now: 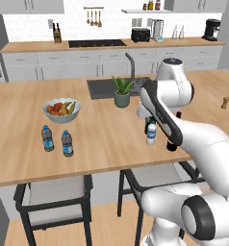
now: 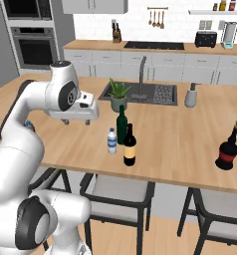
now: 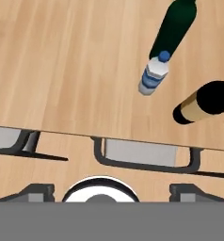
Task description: Move the plastic bottles in the middle to the plastics group, and the glass bottles in the middle to the glass group.
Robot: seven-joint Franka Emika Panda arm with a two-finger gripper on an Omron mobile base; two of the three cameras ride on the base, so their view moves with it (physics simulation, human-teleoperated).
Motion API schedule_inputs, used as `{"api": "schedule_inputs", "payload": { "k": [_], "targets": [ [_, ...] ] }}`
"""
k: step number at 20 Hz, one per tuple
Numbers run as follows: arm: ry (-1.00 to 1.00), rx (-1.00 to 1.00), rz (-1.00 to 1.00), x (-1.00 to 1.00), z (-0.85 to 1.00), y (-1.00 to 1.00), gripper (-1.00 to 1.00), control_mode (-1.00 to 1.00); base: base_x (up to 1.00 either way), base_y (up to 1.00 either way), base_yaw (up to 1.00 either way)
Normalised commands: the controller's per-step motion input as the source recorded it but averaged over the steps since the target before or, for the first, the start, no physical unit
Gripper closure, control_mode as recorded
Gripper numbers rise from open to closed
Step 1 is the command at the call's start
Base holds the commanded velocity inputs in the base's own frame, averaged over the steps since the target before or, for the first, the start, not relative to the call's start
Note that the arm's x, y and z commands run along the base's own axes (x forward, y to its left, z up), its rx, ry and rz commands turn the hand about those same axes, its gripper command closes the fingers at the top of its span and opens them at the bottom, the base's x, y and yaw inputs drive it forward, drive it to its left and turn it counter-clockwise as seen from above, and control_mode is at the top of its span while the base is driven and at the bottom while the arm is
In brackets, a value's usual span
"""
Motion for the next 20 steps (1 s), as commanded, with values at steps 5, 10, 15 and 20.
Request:
{"api": "schedule_inputs", "payload": {
  "k": [5, 10, 15, 20],
  "targets": [
    [0.0, -0.02, 0.0, 0.67, -0.25, -0.01, -1.0, -1.0, 0.0, 0.0, 0.0],
    [0.0, 0.0, -0.02, 0.91, -0.02, 0.0, -1.0, -1.0, 0.0, 0.0, 0.0],
    [0.02, 0.0, -0.18, 0.71, -0.02, -0.25, -1.0, -1.0, 0.0, 0.0, 0.0],
    [0.07, 0.0, -0.16, 0.27, -0.27, -0.24, -1.0, -1.0, 0.0, 0.0, 0.0]
  ]
}}
